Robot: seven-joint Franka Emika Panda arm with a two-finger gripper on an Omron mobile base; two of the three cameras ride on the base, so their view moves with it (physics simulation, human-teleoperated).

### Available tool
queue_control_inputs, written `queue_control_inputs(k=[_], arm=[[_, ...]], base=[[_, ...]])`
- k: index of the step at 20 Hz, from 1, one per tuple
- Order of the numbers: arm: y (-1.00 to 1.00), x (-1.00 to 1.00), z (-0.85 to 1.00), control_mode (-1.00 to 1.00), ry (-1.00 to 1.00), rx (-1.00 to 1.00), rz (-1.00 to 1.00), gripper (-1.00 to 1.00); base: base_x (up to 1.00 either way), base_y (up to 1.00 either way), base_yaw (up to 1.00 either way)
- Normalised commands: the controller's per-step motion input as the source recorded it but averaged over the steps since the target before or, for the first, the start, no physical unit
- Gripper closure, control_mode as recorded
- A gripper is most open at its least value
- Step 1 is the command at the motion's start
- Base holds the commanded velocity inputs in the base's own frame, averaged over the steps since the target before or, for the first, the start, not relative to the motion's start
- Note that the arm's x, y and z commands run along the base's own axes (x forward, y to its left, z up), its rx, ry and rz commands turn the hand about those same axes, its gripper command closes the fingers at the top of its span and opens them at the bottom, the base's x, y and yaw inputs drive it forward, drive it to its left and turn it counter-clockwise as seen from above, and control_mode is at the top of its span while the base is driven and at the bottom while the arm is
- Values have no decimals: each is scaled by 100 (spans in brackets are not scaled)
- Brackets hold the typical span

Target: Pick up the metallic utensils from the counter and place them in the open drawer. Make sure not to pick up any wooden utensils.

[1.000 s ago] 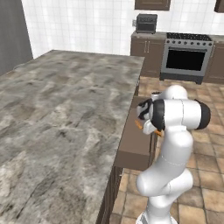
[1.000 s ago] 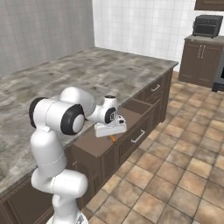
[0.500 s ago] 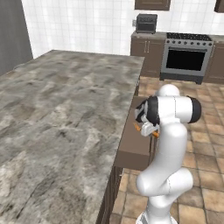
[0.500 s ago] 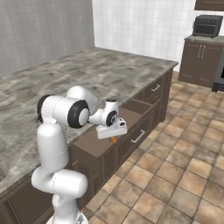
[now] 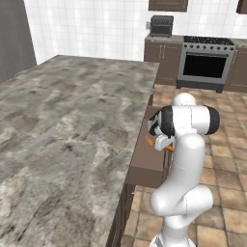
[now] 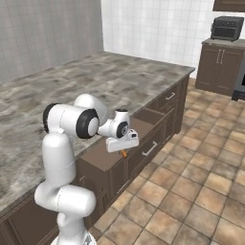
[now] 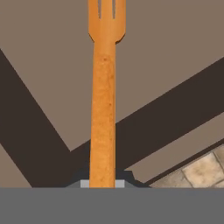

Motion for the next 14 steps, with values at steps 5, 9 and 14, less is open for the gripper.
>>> queue_control_inputs(k=[5,9,14], arm=[[-2,0,-29,-100,0,0,2,100],[-21,0,-53,-100,0,0,3,100],[-42,0,-63,-100,0,1,6,100]], base=[[0,0,0],[0,0,0],[0,0,0]])
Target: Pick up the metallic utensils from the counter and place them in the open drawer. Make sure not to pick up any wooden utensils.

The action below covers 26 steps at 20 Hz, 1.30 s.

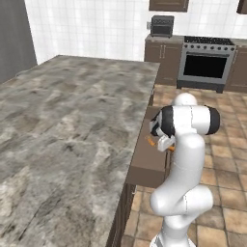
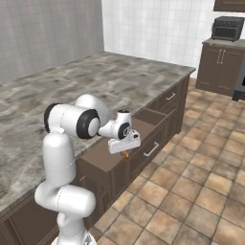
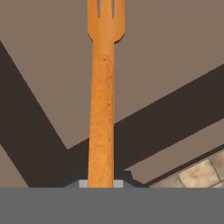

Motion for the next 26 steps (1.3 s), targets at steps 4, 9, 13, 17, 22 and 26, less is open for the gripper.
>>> queue_control_inputs(k=[4,9,13,17,22,26], arm=[[-60,-5,-78,-100,0,1,9,100],[-79,-11,-69,-100,0,5,10,100],[-87,-8,-67,-100,-1,7,11,100],[-87,-3,-75,-100,-1,8,11,100],[-86,-3,-79,-100,-6,9,10,100],[-38,0,-24,-100,-12,6,4,100]], base=[[0,0,0],[0,0,0],[0,0,0],[0,0,0],[0,0,0],[0,0,0]])
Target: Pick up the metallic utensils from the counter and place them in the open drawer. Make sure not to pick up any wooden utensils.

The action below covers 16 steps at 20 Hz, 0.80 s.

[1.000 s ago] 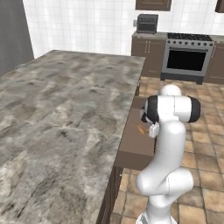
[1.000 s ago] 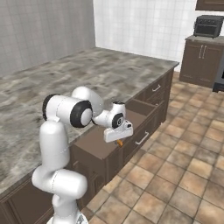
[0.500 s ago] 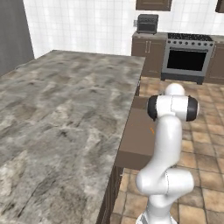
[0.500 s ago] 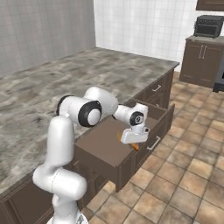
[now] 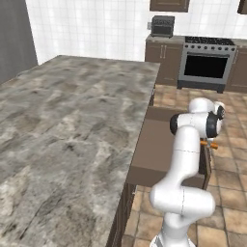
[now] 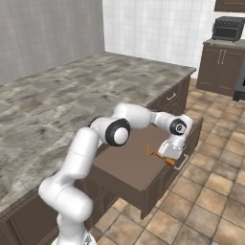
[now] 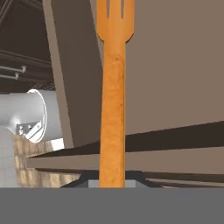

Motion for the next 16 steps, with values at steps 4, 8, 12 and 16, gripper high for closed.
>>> queue_control_inputs(k=[4,8,12,16], arm=[[-31,0,-39,-100,-11,4,3,100],[-7,3,-33,-100,-7,2,2,100],[24,27,9,-100,-4,0,0,100],[52,0,96,-100,-7,0,0,100]], base=[[0,0,0],[0,0,0],[0,0,0],[0,0,0]])
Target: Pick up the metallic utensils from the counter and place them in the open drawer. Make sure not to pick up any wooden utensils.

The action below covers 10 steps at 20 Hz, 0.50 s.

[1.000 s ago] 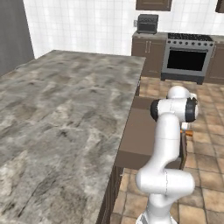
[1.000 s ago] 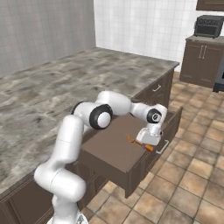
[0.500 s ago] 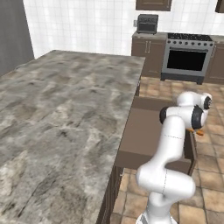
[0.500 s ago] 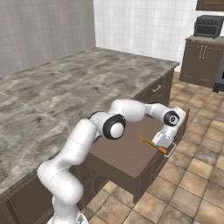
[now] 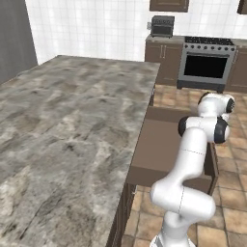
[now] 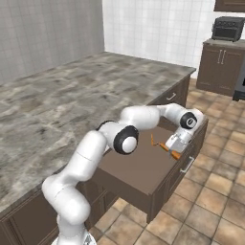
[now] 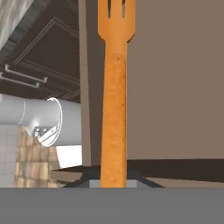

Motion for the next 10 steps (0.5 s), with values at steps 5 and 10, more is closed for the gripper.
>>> queue_control_inputs(k=[5,10], arm=[[67,0,69,-100,-4,0,0,100],[55,-4,-19,-100,-1,-3,-4,100]], base=[[0,0,0],[0,0,0]])
